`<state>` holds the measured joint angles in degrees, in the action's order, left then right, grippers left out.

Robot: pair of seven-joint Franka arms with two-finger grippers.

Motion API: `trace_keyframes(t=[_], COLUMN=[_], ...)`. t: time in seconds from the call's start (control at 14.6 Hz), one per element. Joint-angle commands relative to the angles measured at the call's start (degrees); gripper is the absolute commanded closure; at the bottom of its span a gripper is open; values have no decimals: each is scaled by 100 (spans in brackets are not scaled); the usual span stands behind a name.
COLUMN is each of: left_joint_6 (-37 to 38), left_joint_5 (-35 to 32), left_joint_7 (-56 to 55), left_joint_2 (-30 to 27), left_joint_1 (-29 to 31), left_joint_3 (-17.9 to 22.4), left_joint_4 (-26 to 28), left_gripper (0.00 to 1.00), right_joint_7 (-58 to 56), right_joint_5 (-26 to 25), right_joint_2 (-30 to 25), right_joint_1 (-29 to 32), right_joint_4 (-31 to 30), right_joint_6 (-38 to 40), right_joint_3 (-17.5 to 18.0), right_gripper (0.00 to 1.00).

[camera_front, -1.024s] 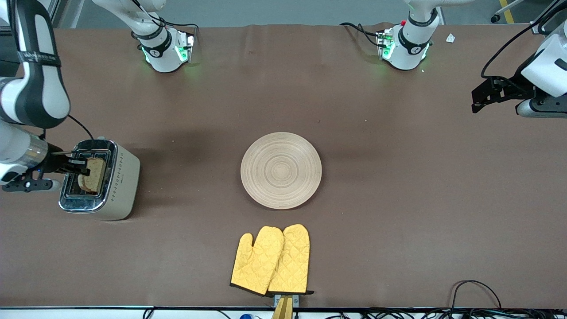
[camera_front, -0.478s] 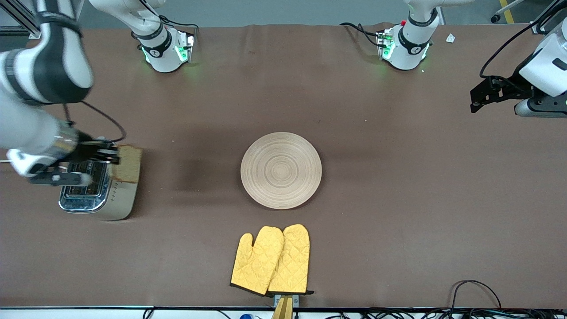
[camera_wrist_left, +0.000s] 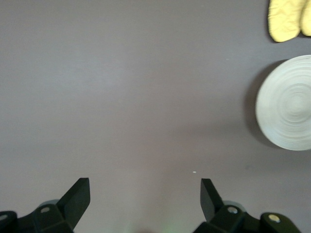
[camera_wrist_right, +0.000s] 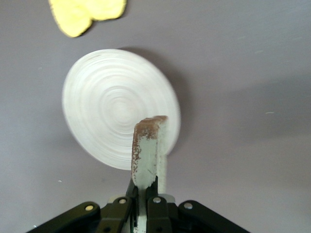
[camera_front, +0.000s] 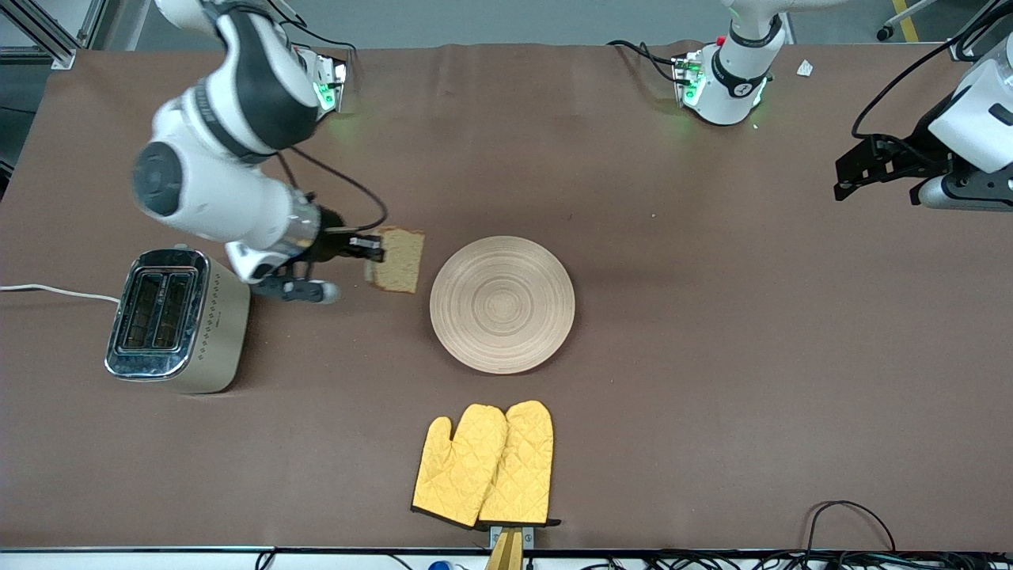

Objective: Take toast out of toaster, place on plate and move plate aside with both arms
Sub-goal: 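Carry the toast onto the plate while the left gripper reaches the plate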

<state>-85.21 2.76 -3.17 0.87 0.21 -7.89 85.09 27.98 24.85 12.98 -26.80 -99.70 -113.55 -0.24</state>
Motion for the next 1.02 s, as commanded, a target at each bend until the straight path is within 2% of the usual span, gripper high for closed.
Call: trace_keyframes(t=[0.0,0.14,0.27,0.48,0.75,0.96], left_joint_6=[-22,-319,-557,-1111,-1691,-2279], left_joint_5=[321,776,1199,1841,2306,2948], left_joint_7=[106,106,106,115,351,913], left_joint_2=[273,439,729,1238,2003,2627], left_joint_1=[41,32,41,15,-82,-143], left_joint_3=[25,16,16,16,-37,-45], left_joint_4=[-142,-133,-133,-133,-133,-124], left_gripper=[0,0,0,0,0,0], right_joint_7=[506,498,498,445,261,-546], right_joint_5=[160,161,213,573,530,521], right_joint_2=[-85,159,423,1003,1663,1743], right_joint_1=[-921,-1353,-1355,-1345,-1301,-1056], right_joint_4=[-479,-507,-472,-192,170,-14], right_joint_6=[-1103,-1765,-2161,-2723,-3155,-3112], right_joint_3=[-64,-72,-64,-64,-90,-99], right_gripper=[100,100,100,100,100,100])
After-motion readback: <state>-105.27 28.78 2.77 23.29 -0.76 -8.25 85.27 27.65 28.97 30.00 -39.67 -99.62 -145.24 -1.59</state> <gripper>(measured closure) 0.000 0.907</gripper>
